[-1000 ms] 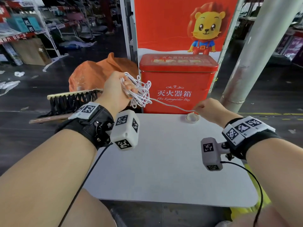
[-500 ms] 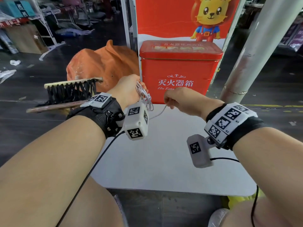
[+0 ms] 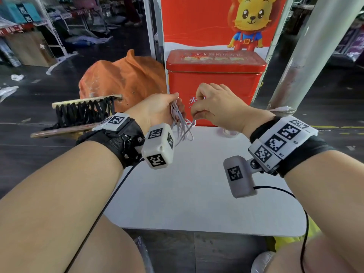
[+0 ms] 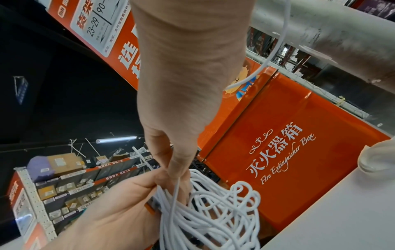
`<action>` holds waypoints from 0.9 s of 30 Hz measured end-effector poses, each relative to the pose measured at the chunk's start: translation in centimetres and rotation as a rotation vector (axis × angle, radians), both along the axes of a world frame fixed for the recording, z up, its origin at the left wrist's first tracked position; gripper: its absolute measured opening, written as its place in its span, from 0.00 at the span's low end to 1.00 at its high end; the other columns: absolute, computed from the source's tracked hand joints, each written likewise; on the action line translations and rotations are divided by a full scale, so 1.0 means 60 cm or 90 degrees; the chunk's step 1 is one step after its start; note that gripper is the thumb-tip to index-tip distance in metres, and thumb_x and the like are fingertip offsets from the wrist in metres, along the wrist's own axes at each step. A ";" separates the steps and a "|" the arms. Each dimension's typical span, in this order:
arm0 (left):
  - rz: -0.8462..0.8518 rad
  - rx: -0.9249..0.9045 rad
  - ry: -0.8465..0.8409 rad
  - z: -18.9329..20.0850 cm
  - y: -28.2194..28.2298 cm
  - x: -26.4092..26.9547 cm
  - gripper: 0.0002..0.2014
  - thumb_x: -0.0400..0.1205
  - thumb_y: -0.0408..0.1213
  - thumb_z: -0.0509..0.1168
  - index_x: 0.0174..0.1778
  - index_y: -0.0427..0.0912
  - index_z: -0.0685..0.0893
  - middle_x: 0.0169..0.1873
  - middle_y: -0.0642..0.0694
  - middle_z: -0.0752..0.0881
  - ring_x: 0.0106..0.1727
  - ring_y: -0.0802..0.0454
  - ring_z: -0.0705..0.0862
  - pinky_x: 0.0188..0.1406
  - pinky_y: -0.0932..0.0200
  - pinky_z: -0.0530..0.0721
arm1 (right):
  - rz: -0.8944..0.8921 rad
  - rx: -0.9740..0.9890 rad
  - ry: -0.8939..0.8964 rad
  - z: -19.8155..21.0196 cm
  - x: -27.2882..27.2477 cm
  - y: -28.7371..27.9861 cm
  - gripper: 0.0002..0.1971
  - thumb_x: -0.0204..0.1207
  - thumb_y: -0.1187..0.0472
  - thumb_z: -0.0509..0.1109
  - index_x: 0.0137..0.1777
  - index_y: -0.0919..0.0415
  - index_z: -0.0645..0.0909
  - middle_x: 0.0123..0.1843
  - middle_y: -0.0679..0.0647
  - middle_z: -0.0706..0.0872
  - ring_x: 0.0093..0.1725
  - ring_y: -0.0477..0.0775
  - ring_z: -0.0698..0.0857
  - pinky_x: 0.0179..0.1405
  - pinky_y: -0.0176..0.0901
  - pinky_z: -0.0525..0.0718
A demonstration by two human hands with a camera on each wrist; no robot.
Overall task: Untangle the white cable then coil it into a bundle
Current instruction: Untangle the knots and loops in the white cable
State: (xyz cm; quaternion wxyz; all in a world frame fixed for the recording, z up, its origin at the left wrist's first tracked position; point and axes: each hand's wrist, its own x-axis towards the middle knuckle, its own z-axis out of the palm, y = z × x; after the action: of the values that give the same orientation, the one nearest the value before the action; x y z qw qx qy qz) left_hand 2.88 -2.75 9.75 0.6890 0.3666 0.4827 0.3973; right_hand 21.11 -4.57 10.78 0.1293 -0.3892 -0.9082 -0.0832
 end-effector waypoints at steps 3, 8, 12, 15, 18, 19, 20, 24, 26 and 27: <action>-0.054 -0.011 0.006 0.008 -0.006 0.004 0.17 0.88 0.43 0.51 0.35 0.41 0.73 0.23 0.49 0.75 0.26 0.54 0.75 0.35 0.59 0.79 | -0.002 -0.037 0.045 0.005 0.000 -0.001 0.09 0.77 0.51 0.69 0.51 0.52 0.87 0.47 0.50 0.70 0.51 0.54 0.73 0.56 0.45 0.66; -0.119 0.018 0.067 0.021 -0.027 0.022 0.14 0.88 0.40 0.51 0.41 0.42 0.77 0.26 0.48 0.77 0.23 0.56 0.78 0.24 0.66 0.81 | -0.004 -0.165 0.185 0.015 0.004 -0.001 0.09 0.76 0.54 0.72 0.47 0.60 0.86 0.45 0.52 0.75 0.47 0.52 0.75 0.49 0.45 0.74; -0.164 0.047 0.092 0.029 -0.035 0.029 0.12 0.87 0.37 0.52 0.43 0.41 0.78 0.31 0.46 0.79 0.26 0.54 0.81 0.25 0.64 0.81 | -0.049 -0.184 0.284 0.012 0.019 0.001 0.16 0.70 0.48 0.75 0.37 0.62 0.81 0.34 0.50 0.77 0.34 0.47 0.73 0.32 0.34 0.69; -0.178 0.069 0.087 0.031 -0.045 0.035 0.13 0.87 0.35 0.52 0.42 0.39 0.79 0.29 0.44 0.81 0.26 0.53 0.82 0.26 0.63 0.83 | -0.087 -0.180 0.352 0.009 0.029 0.004 0.22 0.68 0.44 0.76 0.35 0.66 0.79 0.26 0.48 0.73 0.26 0.42 0.68 0.24 0.31 0.64; -0.202 0.085 0.087 0.035 -0.052 0.042 0.13 0.85 0.34 0.50 0.39 0.39 0.76 0.23 0.46 0.78 0.22 0.54 0.77 0.23 0.64 0.79 | -0.127 -0.156 0.430 0.012 0.033 0.004 0.24 0.65 0.41 0.77 0.32 0.63 0.77 0.24 0.47 0.72 0.24 0.41 0.66 0.23 0.29 0.64; -0.218 0.083 0.083 0.037 -0.055 0.044 0.12 0.84 0.34 0.50 0.38 0.40 0.75 0.20 0.48 0.75 0.19 0.55 0.73 0.20 0.65 0.75 | -0.135 -0.140 0.459 0.016 0.035 0.005 0.24 0.64 0.41 0.77 0.32 0.62 0.76 0.25 0.46 0.72 0.23 0.41 0.66 0.23 0.28 0.65; -0.232 0.077 0.076 0.039 -0.056 0.045 0.12 0.83 0.35 0.49 0.36 0.41 0.74 0.18 0.50 0.71 0.17 0.57 0.69 0.18 0.67 0.70 | -0.138 -0.127 0.483 0.019 0.036 0.005 0.23 0.65 0.41 0.76 0.31 0.61 0.75 0.25 0.46 0.71 0.23 0.40 0.67 0.23 0.27 0.65; -0.290 0.107 0.074 0.049 -0.060 0.045 0.19 0.83 0.52 0.53 0.33 0.42 0.72 0.14 0.53 0.62 0.13 0.59 0.59 0.16 0.65 0.56 | -0.121 -0.133 0.494 0.031 0.042 0.005 0.19 0.69 0.45 0.76 0.30 0.59 0.75 0.25 0.45 0.72 0.22 0.38 0.68 0.24 0.27 0.67; -0.317 0.147 0.108 0.049 -0.062 0.041 0.23 0.76 0.62 0.56 0.33 0.42 0.71 0.14 0.54 0.61 0.13 0.60 0.58 0.16 0.64 0.54 | -0.107 -0.150 0.477 0.033 0.044 0.003 0.19 0.69 0.46 0.75 0.34 0.63 0.78 0.25 0.46 0.73 0.22 0.39 0.68 0.24 0.28 0.67; -0.321 0.164 0.130 0.047 -0.063 0.040 0.23 0.74 0.62 0.58 0.32 0.43 0.70 0.14 0.55 0.61 0.13 0.61 0.57 0.17 0.64 0.54 | -0.103 -0.155 0.478 0.033 0.046 0.003 0.19 0.69 0.46 0.75 0.35 0.63 0.78 0.25 0.47 0.73 0.22 0.39 0.68 0.24 0.28 0.68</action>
State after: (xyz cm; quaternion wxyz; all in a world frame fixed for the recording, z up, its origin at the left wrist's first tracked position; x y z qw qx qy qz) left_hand 5.28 -6.54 12.59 0.6615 0.5975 0.3889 0.2328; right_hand 23.88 -4.42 12.77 0.3980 -0.4751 -0.7677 0.1627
